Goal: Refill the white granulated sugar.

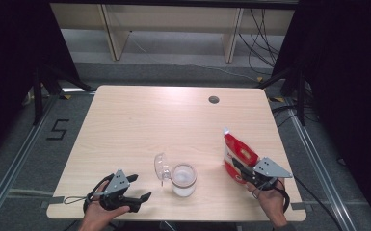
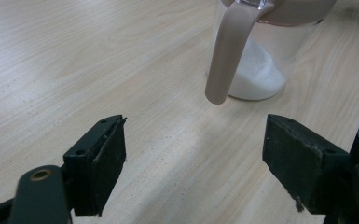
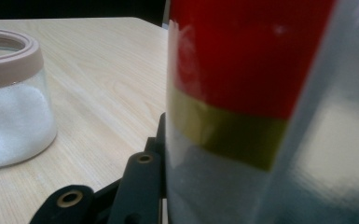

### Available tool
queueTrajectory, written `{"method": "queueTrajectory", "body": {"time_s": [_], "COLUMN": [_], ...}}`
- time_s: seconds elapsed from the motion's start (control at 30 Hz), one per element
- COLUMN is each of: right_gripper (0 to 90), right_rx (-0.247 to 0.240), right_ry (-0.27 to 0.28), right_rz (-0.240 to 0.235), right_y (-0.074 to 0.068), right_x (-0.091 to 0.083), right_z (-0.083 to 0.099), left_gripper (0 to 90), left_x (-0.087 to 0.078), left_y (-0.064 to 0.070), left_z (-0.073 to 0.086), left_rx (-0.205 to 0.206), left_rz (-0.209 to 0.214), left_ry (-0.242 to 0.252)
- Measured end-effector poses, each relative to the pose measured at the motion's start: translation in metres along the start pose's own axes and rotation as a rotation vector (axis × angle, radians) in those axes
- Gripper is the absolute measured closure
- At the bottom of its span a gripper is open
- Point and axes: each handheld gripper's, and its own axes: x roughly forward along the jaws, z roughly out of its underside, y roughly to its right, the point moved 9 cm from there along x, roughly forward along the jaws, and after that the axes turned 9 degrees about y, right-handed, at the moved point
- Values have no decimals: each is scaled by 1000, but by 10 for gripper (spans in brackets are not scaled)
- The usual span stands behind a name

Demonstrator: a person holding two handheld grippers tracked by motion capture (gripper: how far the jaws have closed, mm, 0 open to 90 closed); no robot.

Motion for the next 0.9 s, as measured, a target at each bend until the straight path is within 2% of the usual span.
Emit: {"method": "queueTrajectory", "body": {"time_s": [0.13,0.2,0.23,0.27,0.3,0.33,0.37,0.43,0.5,0.53,0.57,0.6,0.63,0.67,0.7,0.77,0.8,0.83,0.87,0.9], "right_gripper": [706,694,686,679,673,672,671,661,644,635,628,616,597,568,545,488,458,446,448,437], "right_rx": [46,51,33,90,99,87,48,39,53,90,86,110,98,117,144,146,161,154,127,153], "right_ry": [-20,0,10,-4,-12,-11,5,1,7,-12,-6,-17,14,-6,-10,14,7,1,-3,3], "right_rz": [0,19,19,36,31,26,24,27,32,25,32,30,58,48,64,35,74,85,76,64], "right_y": [-2,1,3,0,-1,0,3,3,2,-2,-1,-3,1,-1,-1,-1,-1,0,-1,-5], "right_x": [-3,-4,-5,-7,-8,-8,-8,-8,-8,-10,-10,-11,-11,-13,-15,-17,-20,-21,-23,-23], "right_z": [1,0,0,1,1,1,0,-1,-2,-1,-1,-1,-3,-2,-3,-7,-7,-7,-7,-8], "left_gripper": [210,210,210,210,210,210,210,210,210,210,210,210,210,210,210,210,210,210,210,210], "left_x": [0,0,0,0,0,0,0,0,-1,-1,-1,-1,0,0,0,0,-1,0,0,0], "left_y": [-1,0,0,0,0,0,0,0,-1,-1,-1,-1,0,0,0,-1,-1,0,0,0], "left_z": [0,0,0,0,0,1,0,0,1,1,1,1,1,1,1,1,2,2,2,2], "left_rx": [2,-2,0,-1,-3,-1,-2,-1,4,2,1,1,-1,0,0,1,3,-24,-20,-22], "left_rz": [-3,-2,-1,-1,6,5,5,-2,-3,2,0,-1,6,5,6,4,4,-2,0,0], "left_ry": [-4,0,-1,-1,-5,-5,-4,0,-17,-14,-15,-13,-7,-10,-9,-14,-20,-18,-17,-17]}}
